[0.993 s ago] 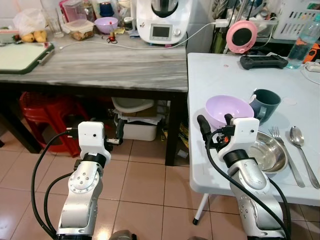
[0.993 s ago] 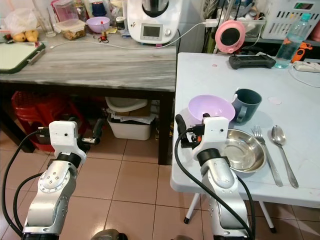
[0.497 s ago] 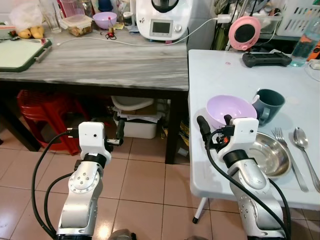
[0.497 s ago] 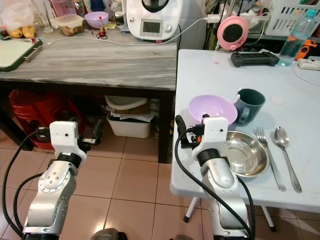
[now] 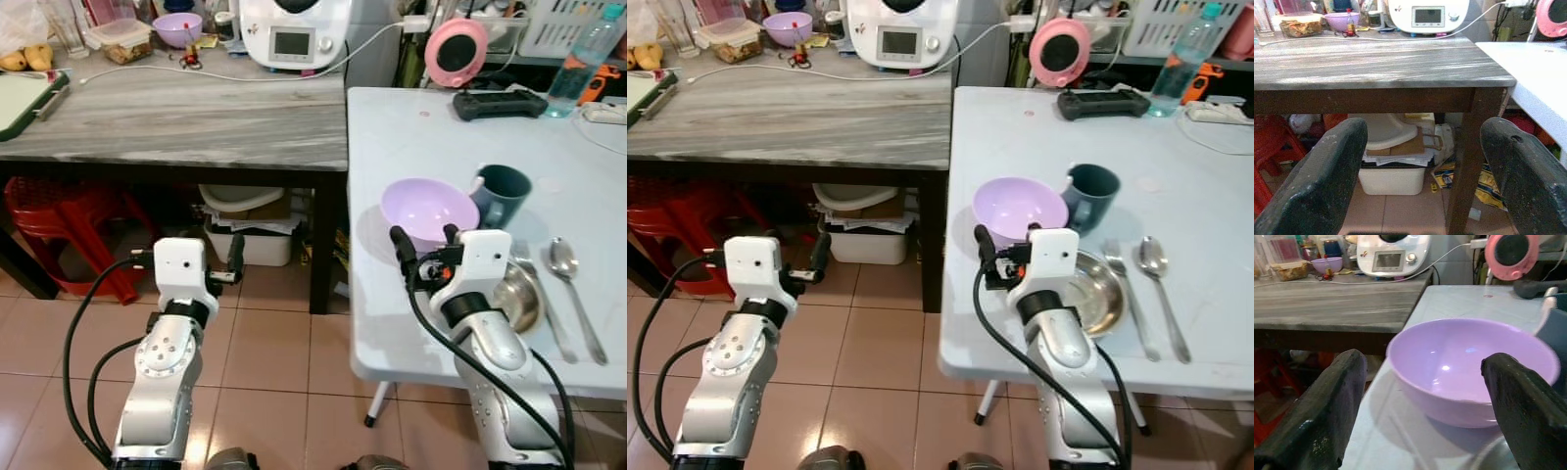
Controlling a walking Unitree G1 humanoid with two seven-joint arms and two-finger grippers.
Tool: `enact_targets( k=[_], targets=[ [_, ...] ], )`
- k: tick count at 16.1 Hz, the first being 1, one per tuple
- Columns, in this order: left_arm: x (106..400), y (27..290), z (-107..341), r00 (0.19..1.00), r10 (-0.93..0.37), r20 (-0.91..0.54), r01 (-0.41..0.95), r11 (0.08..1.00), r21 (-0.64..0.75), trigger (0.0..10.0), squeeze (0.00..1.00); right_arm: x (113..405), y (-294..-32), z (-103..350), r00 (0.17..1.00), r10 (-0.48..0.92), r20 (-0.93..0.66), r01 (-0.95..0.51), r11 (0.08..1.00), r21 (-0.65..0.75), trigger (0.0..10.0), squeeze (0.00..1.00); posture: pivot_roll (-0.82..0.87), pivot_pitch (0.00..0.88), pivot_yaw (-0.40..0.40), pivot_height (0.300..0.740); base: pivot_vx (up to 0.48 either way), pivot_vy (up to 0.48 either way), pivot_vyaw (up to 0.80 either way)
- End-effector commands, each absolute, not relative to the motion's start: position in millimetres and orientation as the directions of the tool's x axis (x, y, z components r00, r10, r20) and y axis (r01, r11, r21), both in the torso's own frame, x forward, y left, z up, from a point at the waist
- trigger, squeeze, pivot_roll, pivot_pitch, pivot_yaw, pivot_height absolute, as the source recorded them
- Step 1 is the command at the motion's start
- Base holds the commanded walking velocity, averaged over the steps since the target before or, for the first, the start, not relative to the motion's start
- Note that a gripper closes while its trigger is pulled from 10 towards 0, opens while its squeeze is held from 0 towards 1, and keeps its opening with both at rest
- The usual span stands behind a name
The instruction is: Setting the table
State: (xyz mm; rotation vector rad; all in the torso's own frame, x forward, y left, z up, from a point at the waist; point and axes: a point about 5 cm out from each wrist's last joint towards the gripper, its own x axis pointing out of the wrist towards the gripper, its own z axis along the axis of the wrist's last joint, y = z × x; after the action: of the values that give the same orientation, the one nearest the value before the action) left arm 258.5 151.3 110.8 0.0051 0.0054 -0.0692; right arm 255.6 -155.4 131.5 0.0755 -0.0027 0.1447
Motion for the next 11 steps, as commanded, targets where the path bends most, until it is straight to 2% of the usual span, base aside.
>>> enact_targets(
  k=[1,8,11],
  targets=[
    [258.1,154.0,112.3,0.998,-0.061,0.003,0.061,0.998,0.007,10.0,0.00,256.8,-155.0,138.4,0.988,0.150,0.032,-0.152,0.986,0.073,10.0,0.00,-0.04,0.022,-0.001,0.740,0.000,-0.300,0.00],
    [257.9,157.0,110.8,0.999,-0.048,0.000,0.048,0.999,0.005,10.0,0.00,258.0,-155.4,141.2,0.986,0.162,0.040,-0.164,0.985,0.057,10.0,0.00,-0.04,0.018,-0.013,0.740,0.000,-0.310,0.00],
    [258.2,159.1,112.1,0.999,-0.032,0.012,0.032,0.999,-0.001,10.0,0.00,258.8,-154.1,142.9,0.985,0.169,0.045,-0.171,0.984,0.052,10.0,0.00,-0.04,0.018,-0.015,0.740,0.000,0.000,0.00]
  ],
)
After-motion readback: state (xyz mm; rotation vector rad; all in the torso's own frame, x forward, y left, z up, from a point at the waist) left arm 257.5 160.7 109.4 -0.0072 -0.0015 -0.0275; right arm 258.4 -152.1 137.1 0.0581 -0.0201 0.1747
